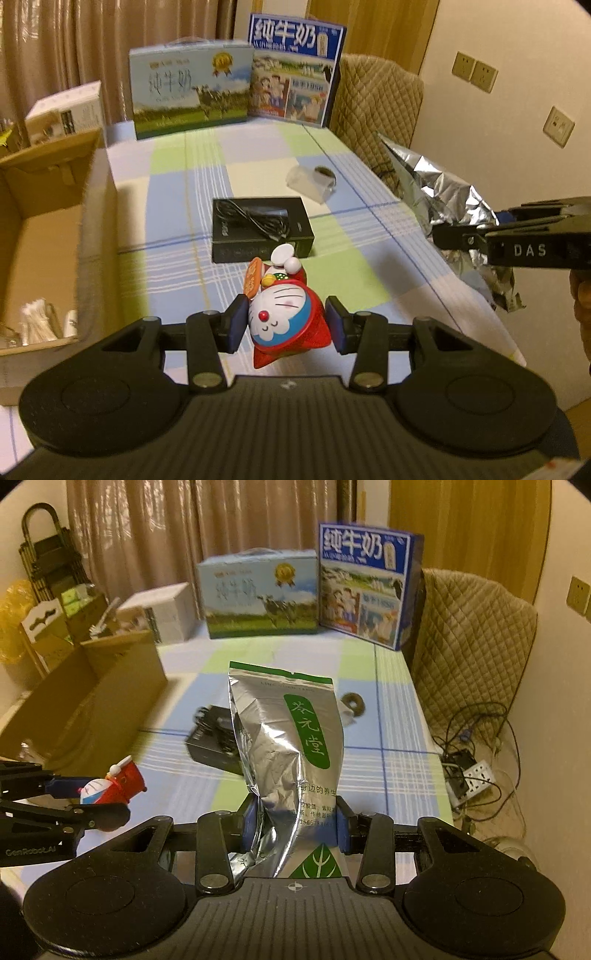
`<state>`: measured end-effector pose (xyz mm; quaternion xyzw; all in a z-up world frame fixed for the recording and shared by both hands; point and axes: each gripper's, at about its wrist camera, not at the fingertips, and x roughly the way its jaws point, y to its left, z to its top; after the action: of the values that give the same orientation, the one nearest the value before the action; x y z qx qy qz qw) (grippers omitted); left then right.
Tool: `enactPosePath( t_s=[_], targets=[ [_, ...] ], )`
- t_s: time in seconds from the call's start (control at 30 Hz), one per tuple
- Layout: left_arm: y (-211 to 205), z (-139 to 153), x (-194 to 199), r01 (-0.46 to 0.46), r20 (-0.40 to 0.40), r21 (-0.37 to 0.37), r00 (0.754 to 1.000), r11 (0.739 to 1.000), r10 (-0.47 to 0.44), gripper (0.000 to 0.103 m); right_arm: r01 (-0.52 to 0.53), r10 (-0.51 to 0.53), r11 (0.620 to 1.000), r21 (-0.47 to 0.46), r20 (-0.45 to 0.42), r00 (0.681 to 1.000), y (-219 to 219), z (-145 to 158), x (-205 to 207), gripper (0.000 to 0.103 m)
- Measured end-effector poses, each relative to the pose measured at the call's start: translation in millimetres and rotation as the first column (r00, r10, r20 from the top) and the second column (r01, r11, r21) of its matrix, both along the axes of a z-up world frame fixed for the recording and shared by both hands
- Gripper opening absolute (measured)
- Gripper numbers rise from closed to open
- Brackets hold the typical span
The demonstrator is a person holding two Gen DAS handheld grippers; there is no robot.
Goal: Organize objects
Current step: 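Carry the Doraemon figure with the left tool while the right tool carries the foil bag to the box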
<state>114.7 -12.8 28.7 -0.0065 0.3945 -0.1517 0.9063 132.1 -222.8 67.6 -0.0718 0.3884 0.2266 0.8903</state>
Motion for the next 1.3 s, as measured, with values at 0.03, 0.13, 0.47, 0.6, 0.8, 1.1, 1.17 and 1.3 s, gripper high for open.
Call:
enactPosePath(
  t_s=[0.03, 0.13, 0.47, 0.6, 0.8, 1.1, 1.17, 1.3],
  targets=[
    [2, 5, -4, -0.002, 0.007, -0.001, 1.0, 1.0, 0.002, 0.039, -0.006, 0.006, 1.0, 0.007, 0.003, 1.0, 3, 4, -5, 0.038],
    [11, 17, -16, -0.012, 0.03, -0.003, 0.999, 1.0, 0.012, 0.039, -0.019, 0.019, 1.0, 0.017, 0.01, 1.0, 12, 11, -20, 0.038],
    [40, 42, -51, -0.05, 0.073, -0.009, 0.996, 0.999, 0.05, 0.039, -0.067, 0.066, 0.997, 0.037, 0.026, 0.997, 43, 25, -58, 0.038],
    [53, 48, -61, -0.068, 0.083, -0.006, 0.994, 0.998, 0.069, 0.039, -0.088, 0.086, 0.995, 0.041, 0.036, 0.996, 55, 30, -68, 0.038],
    [71, 55, -75, -0.097, 0.096, 0.0, 0.991, 0.995, 0.097, 0.039, -0.112, 0.11, 0.993, 0.046, 0.044, 0.993, 71, 34, -80, 0.038],
    [100, 63, -87, -0.144, 0.106, 0.01, 0.984, 0.99, 0.142, 0.039, -0.16, 0.157, 0.986, 0.046, 0.05, 0.986, 100, 36, -91, 0.038],
    [107, 65, -89, -0.154, 0.11, 0.012, 0.982, 0.988, 0.152, 0.039, -0.17, 0.168, 0.984, 0.046, 0.049, 0.985, 107, 35, -92, 0.038],
    [118, 67, -90, -0.172, 0.113, 0.012, 0.979, 0.985, 0.169, 0.039, -0.189, 0.187, 0.981, 0.048, 0.048, 0.981, 120, 34, -93, 0.038]
  ],
)
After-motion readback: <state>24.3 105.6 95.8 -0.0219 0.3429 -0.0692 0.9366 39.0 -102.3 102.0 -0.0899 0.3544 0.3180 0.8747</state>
